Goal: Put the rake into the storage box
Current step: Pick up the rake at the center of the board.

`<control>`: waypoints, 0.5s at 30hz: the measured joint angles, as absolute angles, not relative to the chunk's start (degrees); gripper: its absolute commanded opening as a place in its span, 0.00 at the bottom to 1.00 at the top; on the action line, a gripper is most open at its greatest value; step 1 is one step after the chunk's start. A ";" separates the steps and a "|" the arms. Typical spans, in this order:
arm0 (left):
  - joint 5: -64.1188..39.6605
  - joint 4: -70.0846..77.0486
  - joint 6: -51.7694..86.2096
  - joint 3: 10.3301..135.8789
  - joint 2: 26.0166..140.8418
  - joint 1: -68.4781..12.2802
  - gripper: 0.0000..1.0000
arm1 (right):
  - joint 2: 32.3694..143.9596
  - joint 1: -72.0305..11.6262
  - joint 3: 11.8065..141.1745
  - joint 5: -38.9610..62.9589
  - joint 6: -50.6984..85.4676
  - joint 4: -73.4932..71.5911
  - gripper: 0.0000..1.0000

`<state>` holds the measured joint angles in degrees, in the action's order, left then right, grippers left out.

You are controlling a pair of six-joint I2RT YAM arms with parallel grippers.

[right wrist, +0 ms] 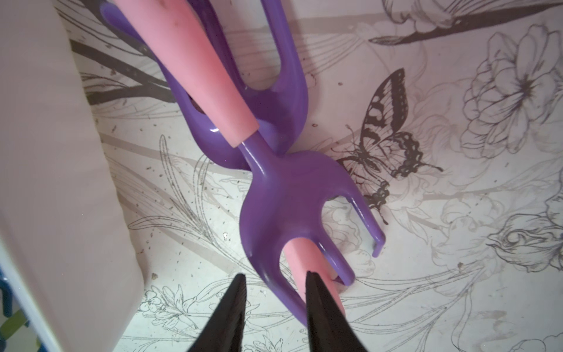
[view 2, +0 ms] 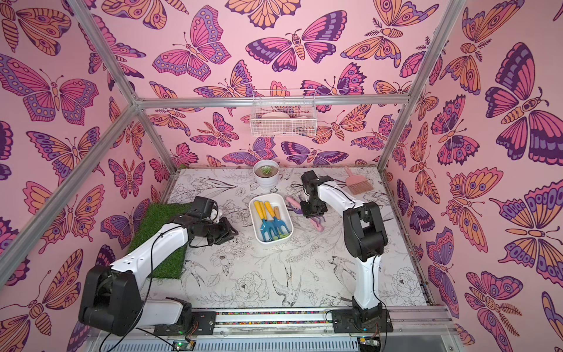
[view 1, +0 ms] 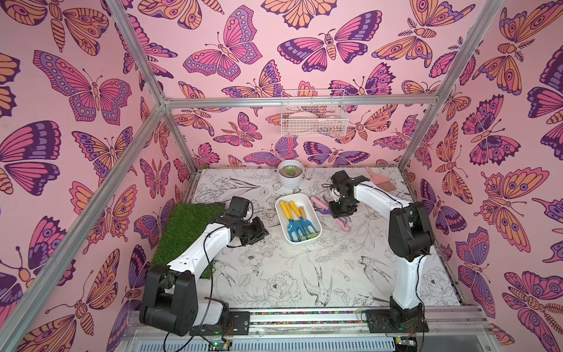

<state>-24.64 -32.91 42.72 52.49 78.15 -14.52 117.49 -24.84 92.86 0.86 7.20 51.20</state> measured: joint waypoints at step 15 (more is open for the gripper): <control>-24.69 -32.80 42.74 52.49 78.15 -14.44 0.30 | 119.57 -24.86 92.44 -1.17 6.39 50.98 0.17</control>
<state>-24.69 -32.80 42.74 52.49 78.15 -14.44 119.57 -24.86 92.44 -1.17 6.39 50.98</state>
